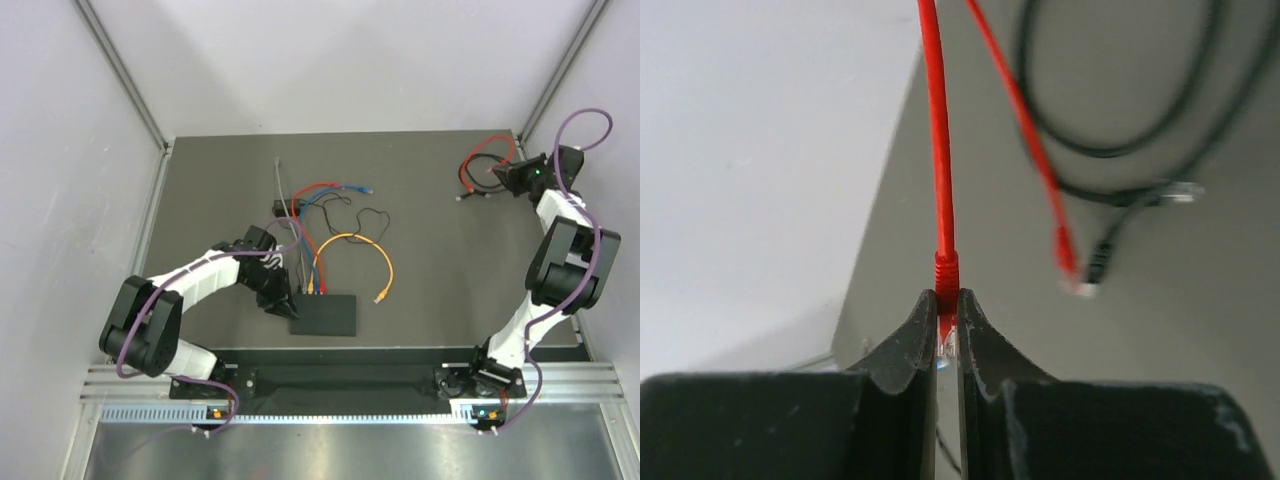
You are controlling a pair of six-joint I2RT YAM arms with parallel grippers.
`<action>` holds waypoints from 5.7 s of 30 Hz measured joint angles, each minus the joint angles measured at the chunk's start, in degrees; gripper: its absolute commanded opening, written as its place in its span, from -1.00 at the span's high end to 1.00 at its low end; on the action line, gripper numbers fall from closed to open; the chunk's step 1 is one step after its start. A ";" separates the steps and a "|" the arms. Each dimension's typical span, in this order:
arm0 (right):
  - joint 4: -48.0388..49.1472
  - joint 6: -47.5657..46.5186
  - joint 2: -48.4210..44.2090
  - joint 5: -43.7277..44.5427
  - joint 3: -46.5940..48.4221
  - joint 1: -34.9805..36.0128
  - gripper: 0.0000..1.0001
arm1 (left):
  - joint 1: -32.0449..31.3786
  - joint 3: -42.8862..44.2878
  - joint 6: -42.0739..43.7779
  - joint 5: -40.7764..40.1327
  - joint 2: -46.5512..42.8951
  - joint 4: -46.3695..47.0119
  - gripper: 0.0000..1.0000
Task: Pull the plug from the switch port
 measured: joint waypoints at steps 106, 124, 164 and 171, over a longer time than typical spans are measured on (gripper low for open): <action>9.53 -13.77 12.59 -25.55 -17.14 58.07 1.00 | -0.02 2.36 -7.78 5.84 7.65 2.95 0.54; -1.20 -24.81 5.29 -7.34 -14.27 60.59 1.00 | -0.31 3.17 -7.54 5.40 8.04 2.71 0.54; -10.99 -27.32 5.20 -5.42 4.81 56.46 1.00 | -1.31 4.57 -6.95 4.20 8.55 1.84 0.53; -18.27 -28.37 5.16 -5.75 12.11 54.51 1.00 | -1.36 4.79 -5.25 -1.11 4.85 1.49 0.53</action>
